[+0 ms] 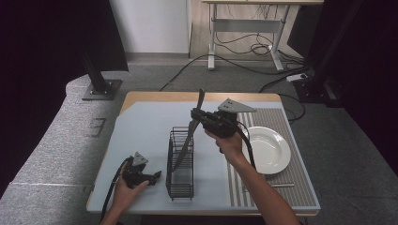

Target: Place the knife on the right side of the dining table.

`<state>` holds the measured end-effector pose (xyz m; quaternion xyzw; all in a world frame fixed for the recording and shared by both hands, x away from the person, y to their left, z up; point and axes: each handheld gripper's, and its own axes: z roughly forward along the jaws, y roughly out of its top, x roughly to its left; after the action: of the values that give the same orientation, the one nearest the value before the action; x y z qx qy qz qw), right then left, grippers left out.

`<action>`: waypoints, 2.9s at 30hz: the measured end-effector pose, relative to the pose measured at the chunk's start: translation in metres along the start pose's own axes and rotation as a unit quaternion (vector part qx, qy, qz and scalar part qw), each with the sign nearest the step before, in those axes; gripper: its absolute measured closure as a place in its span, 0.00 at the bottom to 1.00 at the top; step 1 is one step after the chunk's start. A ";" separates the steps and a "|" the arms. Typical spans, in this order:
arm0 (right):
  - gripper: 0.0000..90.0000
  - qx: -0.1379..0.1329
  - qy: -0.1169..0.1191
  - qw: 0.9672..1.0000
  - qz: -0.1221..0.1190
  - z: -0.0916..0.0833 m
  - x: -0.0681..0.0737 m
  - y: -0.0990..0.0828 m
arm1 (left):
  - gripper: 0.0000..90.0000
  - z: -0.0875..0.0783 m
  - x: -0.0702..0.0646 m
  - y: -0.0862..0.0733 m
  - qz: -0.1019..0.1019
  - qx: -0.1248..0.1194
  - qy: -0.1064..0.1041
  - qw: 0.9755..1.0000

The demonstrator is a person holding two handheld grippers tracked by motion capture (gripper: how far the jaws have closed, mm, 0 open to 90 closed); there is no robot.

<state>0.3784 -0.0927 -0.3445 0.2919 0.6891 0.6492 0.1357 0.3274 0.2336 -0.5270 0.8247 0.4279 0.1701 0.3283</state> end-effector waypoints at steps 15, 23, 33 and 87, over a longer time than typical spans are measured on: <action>0.92 -0.012 -0.045 0.998 0.035 -0.037 -0.035 -0.016 | 0.15 0.000 0.000 0.000 -0.001 0.000 0.000 1.000; 0.92 0.006 -0.080 0.995 0.053 -0.035 -0.059 -0.032 | 0.15 0.000 0.000 0.000 -0.001 0.000 0.000 1.000; 0.92 0.019 -0.112 0.991 0.067 -0.027 -0.081 -0.045 | 0.15 0.000 0.000 0.000 -0.001 0.000 0.000 1.000; 0.92 0.019 -0.259 0.961 0.096 0.007 -0.204 -0.071 | 0.15 0.000 0.000 0.000 0.000 0.000 0.000 1.000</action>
<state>0.5281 -0.2038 -0.4536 0.5173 0.6112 0.5483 0.2412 0.3275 0.2337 -0.5270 0.8247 0.4282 0.1699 0.3281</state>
